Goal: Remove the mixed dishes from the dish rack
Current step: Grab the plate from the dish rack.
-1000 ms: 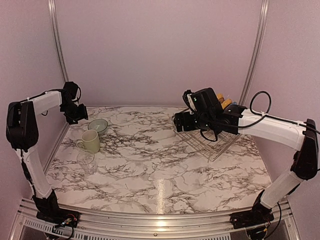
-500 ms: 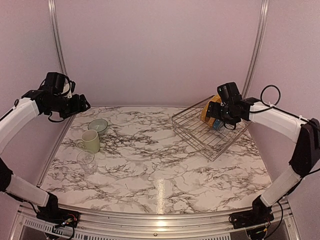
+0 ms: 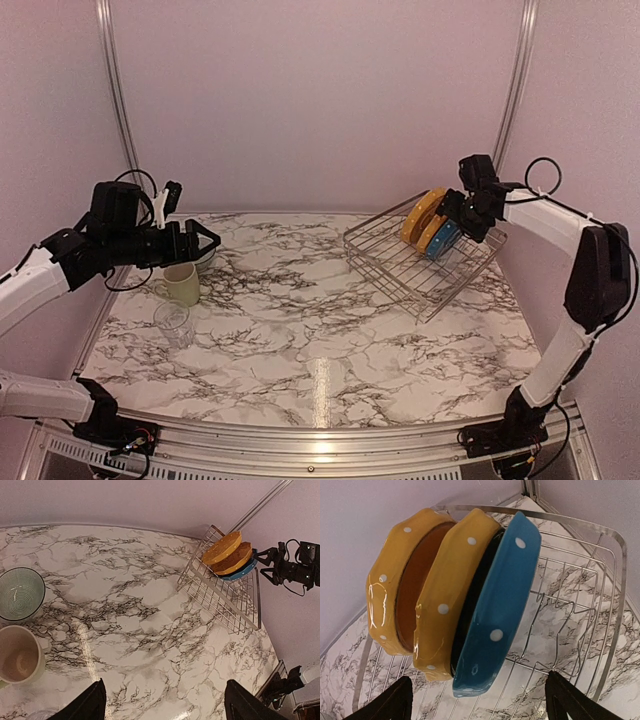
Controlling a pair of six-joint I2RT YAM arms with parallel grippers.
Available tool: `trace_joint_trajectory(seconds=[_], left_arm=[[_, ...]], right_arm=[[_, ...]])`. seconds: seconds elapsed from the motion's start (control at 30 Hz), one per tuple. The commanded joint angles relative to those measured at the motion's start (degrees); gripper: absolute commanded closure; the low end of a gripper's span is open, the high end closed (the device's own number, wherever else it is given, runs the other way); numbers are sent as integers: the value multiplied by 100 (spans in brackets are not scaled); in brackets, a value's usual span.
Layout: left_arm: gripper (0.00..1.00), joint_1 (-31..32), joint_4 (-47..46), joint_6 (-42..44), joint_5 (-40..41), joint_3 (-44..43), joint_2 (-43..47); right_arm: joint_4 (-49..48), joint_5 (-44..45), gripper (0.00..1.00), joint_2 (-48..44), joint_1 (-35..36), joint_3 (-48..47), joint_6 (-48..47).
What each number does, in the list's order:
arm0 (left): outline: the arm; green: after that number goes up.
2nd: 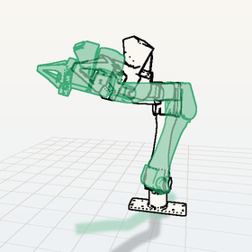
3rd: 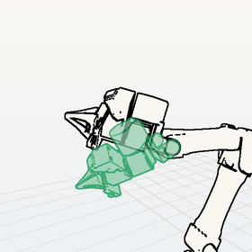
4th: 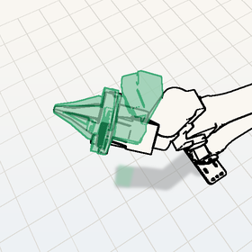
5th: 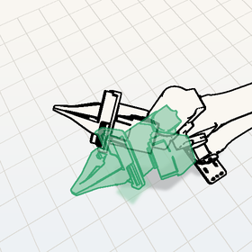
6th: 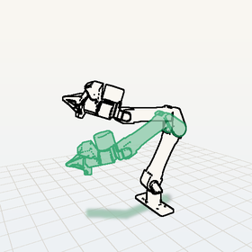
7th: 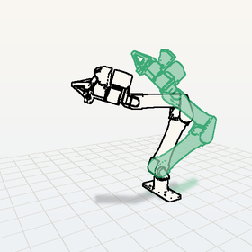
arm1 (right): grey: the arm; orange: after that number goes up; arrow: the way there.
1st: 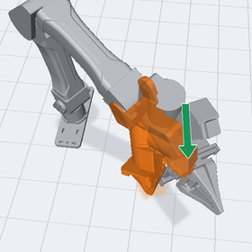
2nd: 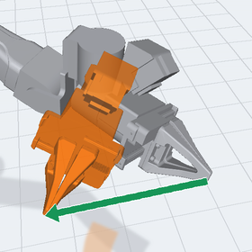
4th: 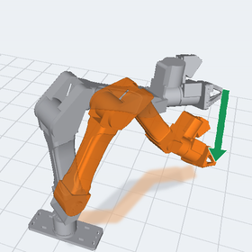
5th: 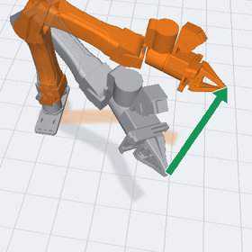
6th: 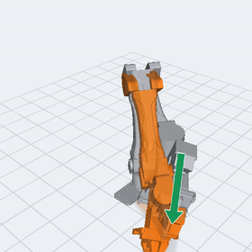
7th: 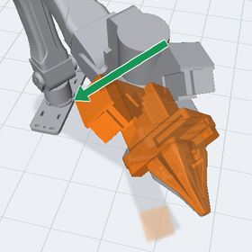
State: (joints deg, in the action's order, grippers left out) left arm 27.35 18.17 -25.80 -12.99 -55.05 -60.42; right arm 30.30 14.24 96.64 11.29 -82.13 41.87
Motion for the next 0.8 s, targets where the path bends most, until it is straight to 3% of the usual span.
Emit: trace_joint_trajectory(seconds=[0.0,0.27,0.47,0.77], left_arm=[[16,379,-618,-144,-178,-7,-192],[16,776,-719,-151,-97,-201,-517],[17,815,-467,-13,164,-289,-621],[17,859,-390,-6,255,-305,-647]], right_arm=[[-33,-97,14,115,-231,-206,337],[-176,76,31,279,-336,-284,388],[-207,88,35,530,-334,-434,448],[-179,303,53,902,-338,-696,700]])
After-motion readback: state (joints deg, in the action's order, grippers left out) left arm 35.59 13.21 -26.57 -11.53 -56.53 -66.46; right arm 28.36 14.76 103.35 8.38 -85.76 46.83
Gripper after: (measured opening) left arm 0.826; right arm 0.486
